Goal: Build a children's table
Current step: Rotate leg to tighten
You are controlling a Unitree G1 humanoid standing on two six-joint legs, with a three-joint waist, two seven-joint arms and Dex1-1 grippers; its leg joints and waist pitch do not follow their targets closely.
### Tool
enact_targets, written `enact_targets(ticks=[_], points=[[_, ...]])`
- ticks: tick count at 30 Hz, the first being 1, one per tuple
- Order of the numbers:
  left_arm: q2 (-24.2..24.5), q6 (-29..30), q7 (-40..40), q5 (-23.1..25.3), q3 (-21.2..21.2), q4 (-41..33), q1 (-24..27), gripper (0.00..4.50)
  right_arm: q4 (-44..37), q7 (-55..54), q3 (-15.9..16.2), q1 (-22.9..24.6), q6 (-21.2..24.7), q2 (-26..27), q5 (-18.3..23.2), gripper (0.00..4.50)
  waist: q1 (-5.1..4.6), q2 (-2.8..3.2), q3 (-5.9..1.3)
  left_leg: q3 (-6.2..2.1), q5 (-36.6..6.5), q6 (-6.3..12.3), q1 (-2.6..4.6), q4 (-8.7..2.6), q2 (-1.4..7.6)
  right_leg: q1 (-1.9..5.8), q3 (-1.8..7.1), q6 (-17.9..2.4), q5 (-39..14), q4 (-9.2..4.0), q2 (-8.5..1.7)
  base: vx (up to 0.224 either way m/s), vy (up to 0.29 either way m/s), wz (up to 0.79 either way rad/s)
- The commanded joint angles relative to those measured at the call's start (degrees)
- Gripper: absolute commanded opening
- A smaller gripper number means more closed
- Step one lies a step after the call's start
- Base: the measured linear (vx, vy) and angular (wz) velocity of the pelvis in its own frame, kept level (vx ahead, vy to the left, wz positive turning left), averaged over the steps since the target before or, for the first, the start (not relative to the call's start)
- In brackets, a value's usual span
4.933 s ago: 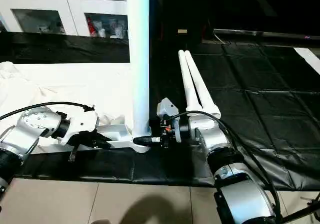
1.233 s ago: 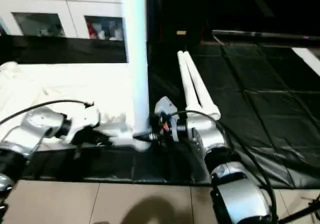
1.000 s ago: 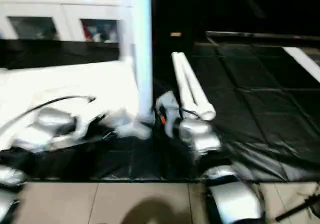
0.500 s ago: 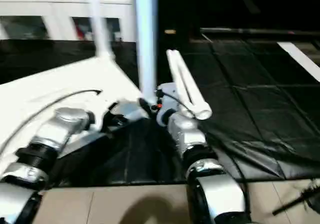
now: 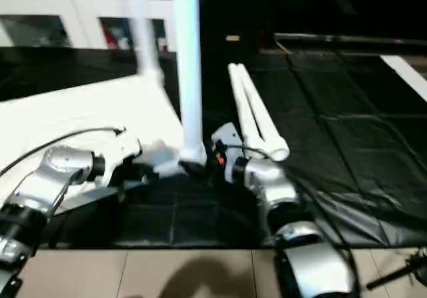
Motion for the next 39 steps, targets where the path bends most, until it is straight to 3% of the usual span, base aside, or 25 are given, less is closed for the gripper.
enact_targets(ticks=[1, 5, 17, 18, 28, 29, 39], points=[[1.48, -2.07, -3.64, 0.86, -2.26, -0.78, 0.58, 0.0, -1.81, 5.28, 1.11, -0.04, -0.34, -1.57, -0.49, 4.42, -0.05, 0.73, -3.94, 0.98, -6.75, 3.74, -0.19, -3.28, -0.07, 3.95, 3.23, -13.68, -0.52, -3.56, -4.23, 0.0, 0.0, 0.0], [4.14, -4.93, -8.36, 0.9, -4.0, -0.99, 0.72, 0.0, -2.58, 11.18, 3.63, -0.94, -2.76, -3.41, -1.83, 4.42, -0.06, 0.41, -3.98, 0.95, -6.34, 3.69, -0.29, -3.21, -0.19, 3.97, 3.21, -13.45, -1.46, -3.59, -4.33, 0.0, 0.0, 0.0], [6.3, -8.48, -13.6, 1.18, -6.45, -2.21, 1.15, 0.0, -0.93, 16.02, 5.88, -2.64, -3.89, -1.9, -2.25, 4.42, 0.2, 0.25, -4.03, 0.95, -5.14, 3.8, -0.16, -3.27, -0.01, 3.74, 3.25, -13.56, -1.34, -3.28, -4.37, 0.0, 0.0, 0.0], [6.3, -8.59, -13.68, 1.16, -6.52, -2.18, 1.12, 0.0, -0.74, 16.04, 5.99, -2.66, -4.1, -1.78, -2.38, 4.14, 0.25, 0.27, -4.03, 0.96, -5.14, 3.74, -0.12, -3.28, -0.01, 3.71, 3.25, -13.53, -1.4, -3.31, -4.36, 0.0, 0.0, 0.0], [6.33, -9.46, -14.49, 1.22, -7.03, -2.12, 0.95, 0.0, 1.65, 16.27, 6.08, -3.77, -4.36, -0.61, -2.58, 3.56, 0.53, 0.26, -4.15, 0.98, -4.54, 3.65, -0.17, -3.18, -0.06, 3.77, 3.26, -13.43, -0.22, -3.12, -4.34, 0.0, 0.0, 0.0], [6.38, -9.53, -14.5, 1.24, -7.1, -2.14, 0.98, 0.0, 1.89, 16.24, 6.13, -3.82, -4.45, -0.51, -2.68, 3.32, 0.58, 0.24, -4.13, 0.96, -4.63, 3.61, -0.21, -3.2, -0.07, 3.79, 3.25, -13.29, -0.51, -3.13, -4.34, 0.0, 0.0, 0.0], [6.76, -9.83, -14.6, 1.31, -7.17, -2.01, 1.18, 0.0, 2.78, 16.7, 6.06, -3.78, -5.02, -0.12, -2.81, 2.78, 0.81, 0.29, -4.14, 0.96, -4.87, 3.38, -0.14, -3.2, -0.03, 3.71, 3.26, -13.02, -0.92, -3.16, -4.34, 0.0, 0.0, 0.0]])
